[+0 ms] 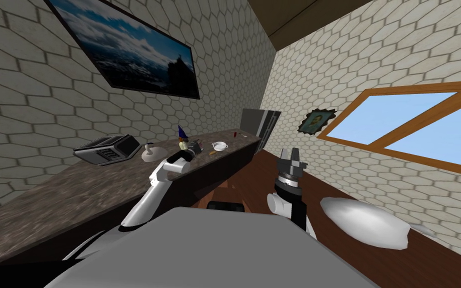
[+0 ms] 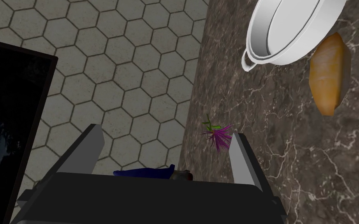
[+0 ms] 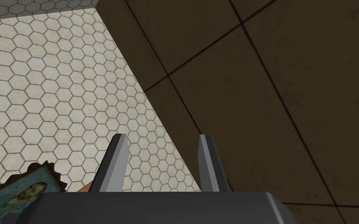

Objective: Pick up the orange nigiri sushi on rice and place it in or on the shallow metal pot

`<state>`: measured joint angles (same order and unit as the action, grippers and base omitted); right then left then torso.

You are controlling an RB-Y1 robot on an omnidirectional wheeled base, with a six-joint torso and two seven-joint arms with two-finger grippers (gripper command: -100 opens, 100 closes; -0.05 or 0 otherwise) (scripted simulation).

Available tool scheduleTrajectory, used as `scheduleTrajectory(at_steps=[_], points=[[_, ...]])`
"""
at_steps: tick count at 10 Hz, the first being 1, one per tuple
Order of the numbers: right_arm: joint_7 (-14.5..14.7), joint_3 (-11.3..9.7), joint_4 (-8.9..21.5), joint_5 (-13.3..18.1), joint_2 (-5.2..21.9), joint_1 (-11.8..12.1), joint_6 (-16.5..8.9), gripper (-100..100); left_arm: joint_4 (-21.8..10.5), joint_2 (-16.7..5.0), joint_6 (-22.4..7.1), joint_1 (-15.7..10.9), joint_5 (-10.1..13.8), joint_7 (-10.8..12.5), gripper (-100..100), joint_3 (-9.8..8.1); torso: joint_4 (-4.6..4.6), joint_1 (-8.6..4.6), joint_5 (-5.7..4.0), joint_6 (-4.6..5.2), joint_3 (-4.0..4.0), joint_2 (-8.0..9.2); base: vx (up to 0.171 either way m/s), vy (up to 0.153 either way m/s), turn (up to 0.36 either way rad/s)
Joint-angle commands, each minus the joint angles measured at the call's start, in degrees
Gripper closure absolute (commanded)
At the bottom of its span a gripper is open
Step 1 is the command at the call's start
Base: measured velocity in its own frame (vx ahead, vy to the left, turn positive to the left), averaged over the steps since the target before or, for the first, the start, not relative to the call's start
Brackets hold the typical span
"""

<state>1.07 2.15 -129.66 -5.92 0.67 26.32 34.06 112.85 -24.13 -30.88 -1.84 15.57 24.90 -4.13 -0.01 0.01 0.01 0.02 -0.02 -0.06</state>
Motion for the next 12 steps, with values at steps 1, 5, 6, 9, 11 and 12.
scheduleTrajectory(at_steps=[1, 5, 6, 9, 11, 12], points=[[0.0, 0.0, 0.0, 0.0, 0.0, 0.0, 0.0, 0, -0.2, -0.2, -2.9, -0.4, 0.4, 1.0, -100, -0.35, 0.0, 0.0, 0.0, 0.0, 0.0, 0.0, 0.007, 0.02, -0.05], [0.0, 0.0, 0.0, 0.0, 0.0, 0.0, 0.0, 0, -1.5, -0.2, -7.6, -1.6, 1.0, 2.6, -100, -0.87, -0.01, -0.01, 0.0, -0.02, -0.02, -0.03, 0.012, 0.012, -0.03], [0.0, 0.0, 0.0, 0.0, 0.0, 0.0, 0.0, 0, -2.8, -0.1, -9.8, -2.7, 1.6, 4.2, -100, -1.4, 0.0, -0.02, 0.0, -0.03, -0.01, -0.01, 0.017, 0.014, -0.096], [0.0, 0.0, 0.0, 0.0, 0.0, 0.0, 0.0, 0, -4.2, 0.0, -15.1, -3.8, 2.2, 5.9, -100, -1.96, -0.02, 0.03, 0.01, -0.01, -0.04, -0.08, 0.025, 0.025, -0.068], [0.0, 0.0, 0.0, 0.0, 0.0, 0.0, 0.0, 0, -5.5, 0.2, -17.9, -4.8, 2.8, 7.5, -100, -2.53, -0.01, 0.0, 0.0, -0.03, -0.03, -0.05, 0.021, 0.018, -0.055], [0.0, 0.0, 0.0, 0.0, 0.0, 0.0, 0.0, 0, -5.5, 0.2, -19.5, -4.8, 2.8, 7.5, -100, -2.53, -0.02, 0.01, 0.0, 0.0, -0.04, -0.08, 0.031, 0.026, -0.062]])
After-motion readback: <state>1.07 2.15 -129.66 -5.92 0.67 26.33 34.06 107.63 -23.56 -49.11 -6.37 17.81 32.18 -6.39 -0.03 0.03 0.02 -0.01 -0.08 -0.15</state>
